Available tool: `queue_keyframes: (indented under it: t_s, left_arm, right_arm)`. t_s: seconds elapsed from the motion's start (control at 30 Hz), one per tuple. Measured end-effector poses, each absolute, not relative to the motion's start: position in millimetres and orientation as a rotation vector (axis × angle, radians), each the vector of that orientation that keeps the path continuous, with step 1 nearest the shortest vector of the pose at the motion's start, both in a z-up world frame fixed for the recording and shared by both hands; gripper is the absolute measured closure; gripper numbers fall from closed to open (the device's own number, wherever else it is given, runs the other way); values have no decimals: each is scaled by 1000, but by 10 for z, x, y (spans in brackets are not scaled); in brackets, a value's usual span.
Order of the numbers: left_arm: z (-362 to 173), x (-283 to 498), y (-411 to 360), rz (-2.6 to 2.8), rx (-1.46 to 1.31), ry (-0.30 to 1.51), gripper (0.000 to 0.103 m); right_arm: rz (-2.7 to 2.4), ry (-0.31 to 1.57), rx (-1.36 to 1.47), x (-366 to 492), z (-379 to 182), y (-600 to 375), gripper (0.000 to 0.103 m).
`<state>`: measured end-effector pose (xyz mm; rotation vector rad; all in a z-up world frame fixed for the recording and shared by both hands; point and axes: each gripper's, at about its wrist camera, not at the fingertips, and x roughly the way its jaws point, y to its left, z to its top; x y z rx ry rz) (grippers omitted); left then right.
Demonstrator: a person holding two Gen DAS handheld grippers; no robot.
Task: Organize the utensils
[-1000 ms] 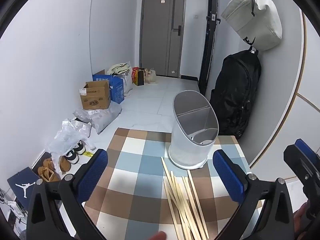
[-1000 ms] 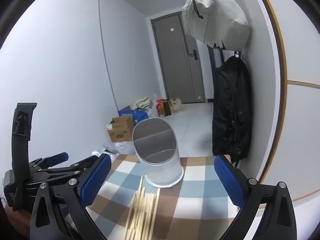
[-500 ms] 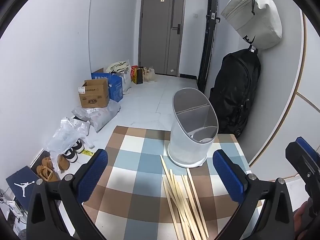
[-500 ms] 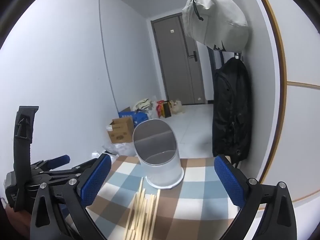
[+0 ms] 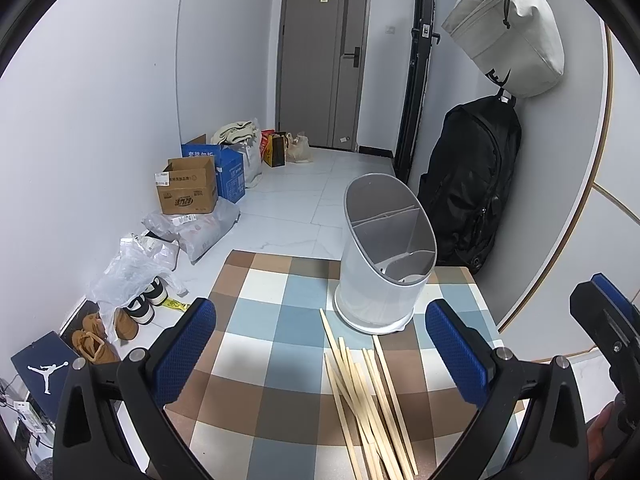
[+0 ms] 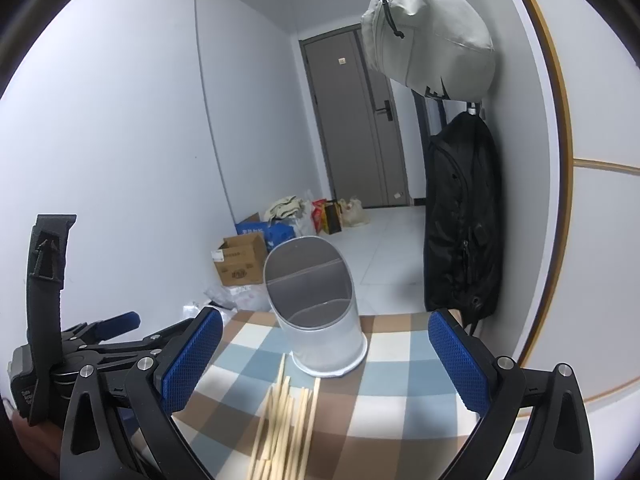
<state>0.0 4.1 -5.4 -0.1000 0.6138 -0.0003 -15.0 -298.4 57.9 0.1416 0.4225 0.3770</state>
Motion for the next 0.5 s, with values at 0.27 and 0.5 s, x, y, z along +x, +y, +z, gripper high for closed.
queue_keyframes:
  t_s: [0.27, 0.5]
  left_arm:
    - [-47, 12, 36, -2, -93, 614, 1]
    - [-58, 16, 44, -4, -95, 615, 1]
  right_arm:
    - [383, 420, 141, -148, 571, -2973, 0]
    - [384, 419, 141, -154, 563, -2966, 0]
